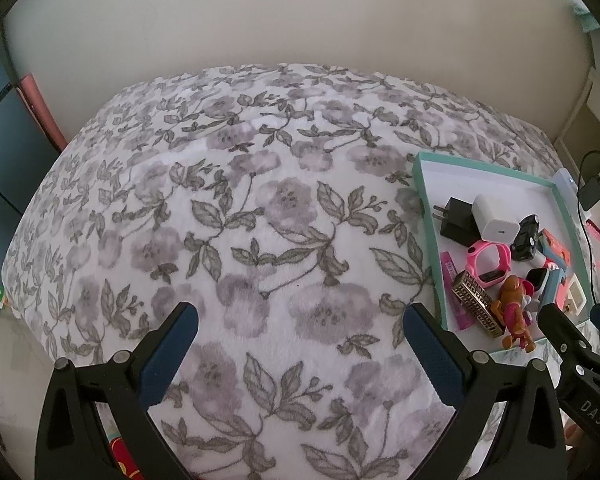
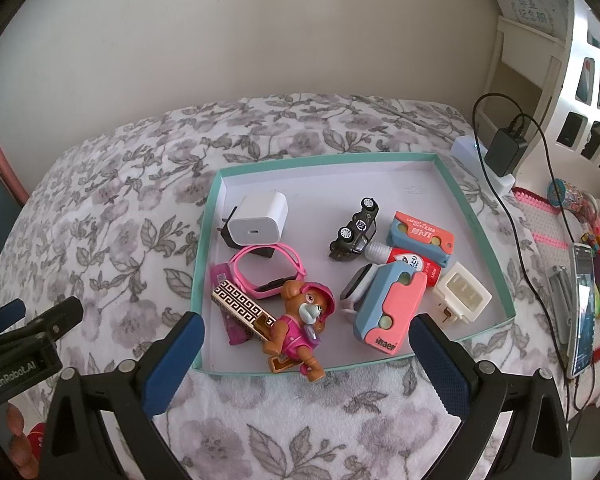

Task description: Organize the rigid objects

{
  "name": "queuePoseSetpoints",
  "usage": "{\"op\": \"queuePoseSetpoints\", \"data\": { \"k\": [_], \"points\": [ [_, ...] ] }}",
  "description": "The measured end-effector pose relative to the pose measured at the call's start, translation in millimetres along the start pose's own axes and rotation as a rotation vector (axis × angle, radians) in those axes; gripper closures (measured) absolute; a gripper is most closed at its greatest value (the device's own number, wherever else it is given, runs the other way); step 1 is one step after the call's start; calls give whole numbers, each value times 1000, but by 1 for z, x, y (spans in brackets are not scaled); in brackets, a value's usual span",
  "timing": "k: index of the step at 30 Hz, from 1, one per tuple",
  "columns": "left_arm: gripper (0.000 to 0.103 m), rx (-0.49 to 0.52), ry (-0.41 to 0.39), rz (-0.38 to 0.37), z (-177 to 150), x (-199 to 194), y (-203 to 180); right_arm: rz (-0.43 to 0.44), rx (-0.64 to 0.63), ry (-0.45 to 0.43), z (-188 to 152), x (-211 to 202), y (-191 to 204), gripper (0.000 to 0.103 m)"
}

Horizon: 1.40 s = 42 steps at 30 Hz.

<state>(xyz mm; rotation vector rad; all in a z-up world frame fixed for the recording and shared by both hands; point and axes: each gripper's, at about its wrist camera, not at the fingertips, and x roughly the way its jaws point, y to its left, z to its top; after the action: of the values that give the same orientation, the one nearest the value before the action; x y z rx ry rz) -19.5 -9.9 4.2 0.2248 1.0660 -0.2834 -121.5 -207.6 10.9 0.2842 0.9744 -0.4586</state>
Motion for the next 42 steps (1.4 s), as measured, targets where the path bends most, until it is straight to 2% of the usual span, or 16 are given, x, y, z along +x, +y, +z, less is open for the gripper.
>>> {"op": "queuePoseSetpoints", "data": {
  "k": [42],
  "points": [
    [1,-32,45,16,0,8,7,1,-8,11,-2,4,2,0]
  ]
}}
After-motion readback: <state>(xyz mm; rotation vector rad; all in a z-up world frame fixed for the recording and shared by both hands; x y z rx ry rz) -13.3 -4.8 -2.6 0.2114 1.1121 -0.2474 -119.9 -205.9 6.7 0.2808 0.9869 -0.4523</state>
